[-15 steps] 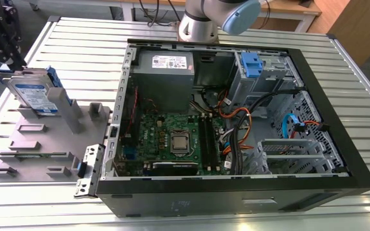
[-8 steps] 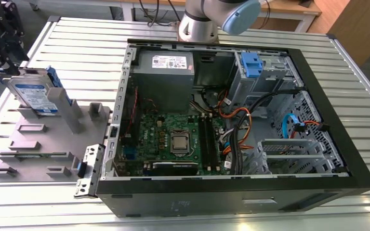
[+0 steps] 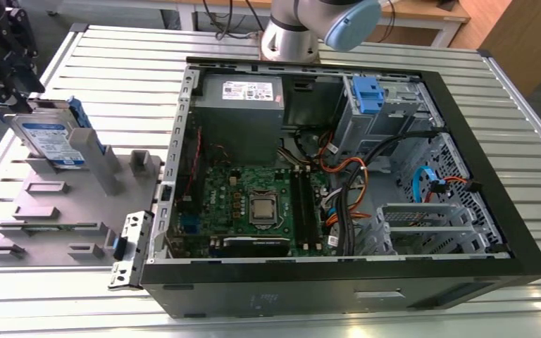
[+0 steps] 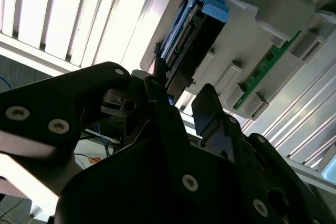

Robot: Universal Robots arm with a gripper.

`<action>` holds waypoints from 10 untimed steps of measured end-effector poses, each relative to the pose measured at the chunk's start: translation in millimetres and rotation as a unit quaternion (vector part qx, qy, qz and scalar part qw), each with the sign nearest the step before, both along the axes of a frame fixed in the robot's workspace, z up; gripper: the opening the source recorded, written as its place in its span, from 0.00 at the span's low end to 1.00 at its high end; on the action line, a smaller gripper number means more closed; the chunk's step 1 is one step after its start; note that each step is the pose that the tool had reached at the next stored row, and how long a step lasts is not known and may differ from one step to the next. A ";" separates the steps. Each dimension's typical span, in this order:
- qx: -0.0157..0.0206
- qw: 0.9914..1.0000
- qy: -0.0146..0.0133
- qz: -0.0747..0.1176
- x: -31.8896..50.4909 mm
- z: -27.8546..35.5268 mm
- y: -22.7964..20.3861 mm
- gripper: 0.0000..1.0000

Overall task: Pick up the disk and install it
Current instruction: 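Pick up the disk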

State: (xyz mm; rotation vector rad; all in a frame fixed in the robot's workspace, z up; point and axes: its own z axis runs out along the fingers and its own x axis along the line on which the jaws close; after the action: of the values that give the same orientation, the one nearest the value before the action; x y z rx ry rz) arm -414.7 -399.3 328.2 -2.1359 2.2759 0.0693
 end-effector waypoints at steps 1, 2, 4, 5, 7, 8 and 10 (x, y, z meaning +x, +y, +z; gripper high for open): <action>0.000 1.000 0.000 0.001 -0.1 -1.0 0.0 0.47; 0.000 1.000 0.000 0.002 0.0 -1.7 0.0 0.47; 0.000 1.000 0.000 0.004 -0.1 -3.9 0.0 0.47; 0.000 1.000 0.000 0.005 -0.1 -5.4 0.0 0.47; 0.000 1.000 0.000 0.006 -0.1 -8.3 0.0 0.47; 0.000 1.000 0.000 0.007 -0.1 -9.6 0.0 0.47; 0.000 1.000 0.000 0.008 -0.2 -12.9 0.0 0.47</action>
State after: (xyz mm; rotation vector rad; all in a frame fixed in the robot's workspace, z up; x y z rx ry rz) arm -414.8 -399.3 315.4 -2.1545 2.2582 0.0686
